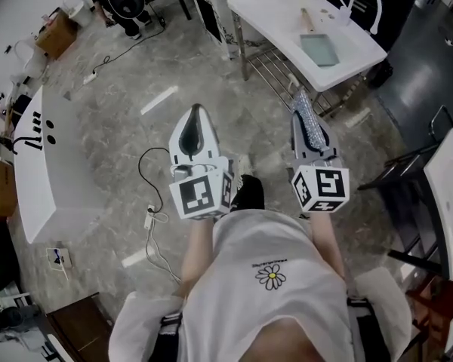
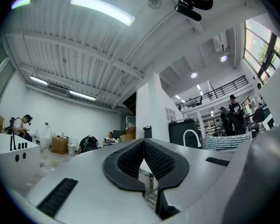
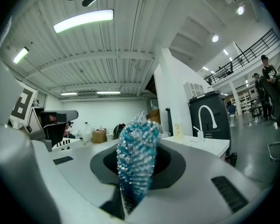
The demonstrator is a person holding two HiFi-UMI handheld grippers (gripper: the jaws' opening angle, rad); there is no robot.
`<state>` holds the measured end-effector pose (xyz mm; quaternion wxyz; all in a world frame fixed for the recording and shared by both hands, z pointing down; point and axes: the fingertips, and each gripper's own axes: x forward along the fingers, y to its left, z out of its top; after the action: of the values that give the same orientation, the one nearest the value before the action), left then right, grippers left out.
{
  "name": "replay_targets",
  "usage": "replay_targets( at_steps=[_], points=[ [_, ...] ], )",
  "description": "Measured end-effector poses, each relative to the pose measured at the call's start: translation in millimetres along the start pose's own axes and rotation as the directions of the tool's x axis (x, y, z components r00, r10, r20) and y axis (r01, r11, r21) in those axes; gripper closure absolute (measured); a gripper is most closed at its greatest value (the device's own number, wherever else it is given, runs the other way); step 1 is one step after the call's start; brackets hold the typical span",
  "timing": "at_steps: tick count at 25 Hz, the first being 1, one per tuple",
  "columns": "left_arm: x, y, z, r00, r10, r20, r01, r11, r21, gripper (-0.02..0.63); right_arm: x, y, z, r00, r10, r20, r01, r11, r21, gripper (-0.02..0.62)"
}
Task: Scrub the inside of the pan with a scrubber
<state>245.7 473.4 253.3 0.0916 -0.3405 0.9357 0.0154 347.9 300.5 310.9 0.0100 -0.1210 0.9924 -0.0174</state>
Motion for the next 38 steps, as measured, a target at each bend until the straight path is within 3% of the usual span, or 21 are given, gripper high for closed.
replay_targets(
  at_steps=[9,17,22,28,33,38],
  points=[
    [92,12,-26,0.999,-0.031,0.029,0.032,0.998,-0.045,0.589,85,-29,6,0.999,-0.014,0.03,0.015,0.999,-0.047,0.535],
    [240,35,-56,0.997,-0.082,-0.012,0.081,0.996,-0.045,0.589,224,-54,5,1.0,0.02,0.008,-0.019,0.999,-0.048,0.534],
    [333,63,-53,0.989,-0.143,0.033,0.144,0.989,-0.036,0.589,322,-60,19,1.0,0.024,0.013,-0.025,0.999,0.031,0.534],
    [427,94,-63,0.985,-0.168,0.042,0.17,0.984,-0.047,0.589,412,-73,42,0.999,-0.01,0.037,0.01,1.0,-0.003,0.534],
    [463,105,-75,0.986,-0.164,0.035,0.167,0.981,-0.102,0.589,442,-87,46,0.998,-0.058,0.03,0.058,0.998,-0.016,0.534],
    [471,105,-92,0.986,-0.165,0.004,0.165,0.98,-0.116,0.589,463,-92,35,0.999,-0.043,0.015,0.043,0.999,-0.006,0.534]
  ],
)
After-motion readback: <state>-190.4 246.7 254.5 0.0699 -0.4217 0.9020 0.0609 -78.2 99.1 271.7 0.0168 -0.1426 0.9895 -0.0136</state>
